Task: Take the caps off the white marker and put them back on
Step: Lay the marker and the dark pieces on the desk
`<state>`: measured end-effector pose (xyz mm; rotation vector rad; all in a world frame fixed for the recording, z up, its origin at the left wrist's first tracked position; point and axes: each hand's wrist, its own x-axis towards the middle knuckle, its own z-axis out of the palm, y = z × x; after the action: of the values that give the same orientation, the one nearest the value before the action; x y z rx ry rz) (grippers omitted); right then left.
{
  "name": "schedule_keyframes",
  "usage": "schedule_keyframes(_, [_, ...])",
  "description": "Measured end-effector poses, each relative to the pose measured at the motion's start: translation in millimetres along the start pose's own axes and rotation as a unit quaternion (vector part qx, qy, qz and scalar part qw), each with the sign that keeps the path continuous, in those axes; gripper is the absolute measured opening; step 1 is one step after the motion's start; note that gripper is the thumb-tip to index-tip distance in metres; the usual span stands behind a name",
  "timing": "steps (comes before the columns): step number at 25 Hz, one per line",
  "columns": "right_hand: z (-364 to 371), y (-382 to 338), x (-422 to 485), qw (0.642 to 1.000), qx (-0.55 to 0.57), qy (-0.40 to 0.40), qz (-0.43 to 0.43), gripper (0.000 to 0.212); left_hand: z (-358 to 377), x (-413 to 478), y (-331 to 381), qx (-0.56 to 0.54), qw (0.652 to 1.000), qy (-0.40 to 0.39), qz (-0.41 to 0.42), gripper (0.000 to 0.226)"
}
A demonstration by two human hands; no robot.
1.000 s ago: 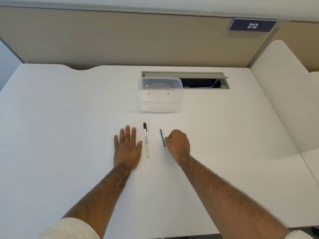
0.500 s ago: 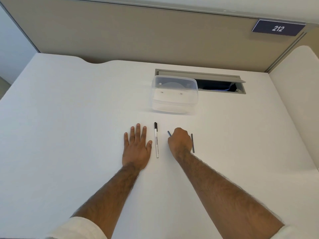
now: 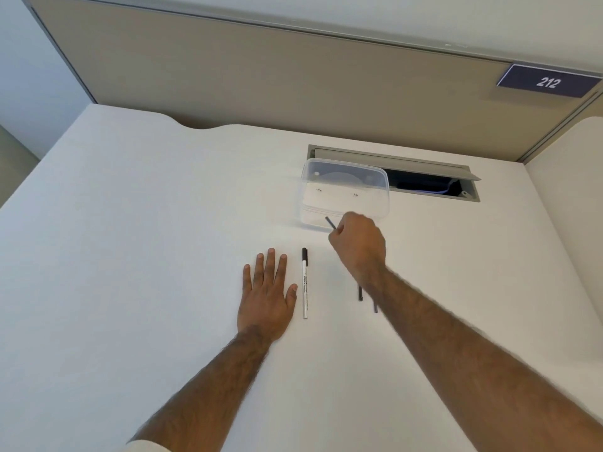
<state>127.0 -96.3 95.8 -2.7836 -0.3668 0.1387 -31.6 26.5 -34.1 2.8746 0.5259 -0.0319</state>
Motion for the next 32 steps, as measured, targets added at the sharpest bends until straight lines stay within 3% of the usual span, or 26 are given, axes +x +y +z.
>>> schedule_keyframes(4, [-26.0, 2.4, 71.7, 0.997, -0.04, 0.032, -0.063, 0.016, -0.2, 0.0, 0.6, -0.003, 1.0, 0.003, -0.001, 0.067])
schedule_keyframes(11, [-4.3, 22.3, 148.3, 0.968, -0.177, -0.065, -0.163, 0.014, 2.5, 0.6, -0.5, -0.004, 1.0, 0.004, -0.004, 0.067])
schedule_keyframes(19, [19.9, 13.4, 188.6, 0.949, -0.223, -0.116, -0.188, 0.016, 2.6, 0.6, -1.2, 0.0, 1.0, 0.001, -0.003, 0.068])
schedule_keyframes(25, [11.4, 17.3, 175.0, 0.975, -0.136, -0.086, -0.154, 0.018, 1.3, 0.6, -0.9, 0.001, 1.0, -0.003, -0.004, 0.068])
schedule_keyframes(28, [-6.1, 21.7, 136.6, 0.992, -0.011, -0.004, -0.126, 0.015, 0.8, 0.8, -1.0, 0.001, 1.0, -0.006, -0.005, 0.068])
schedule_keyframes(32, [-3.5, 32.0, 34.6, 0.982, 0.13, 0.086, -0.107, 0.006, -1.9, 0.9, -0.2, 0.005, 1.0, -0.015, -0.01, 0.068])
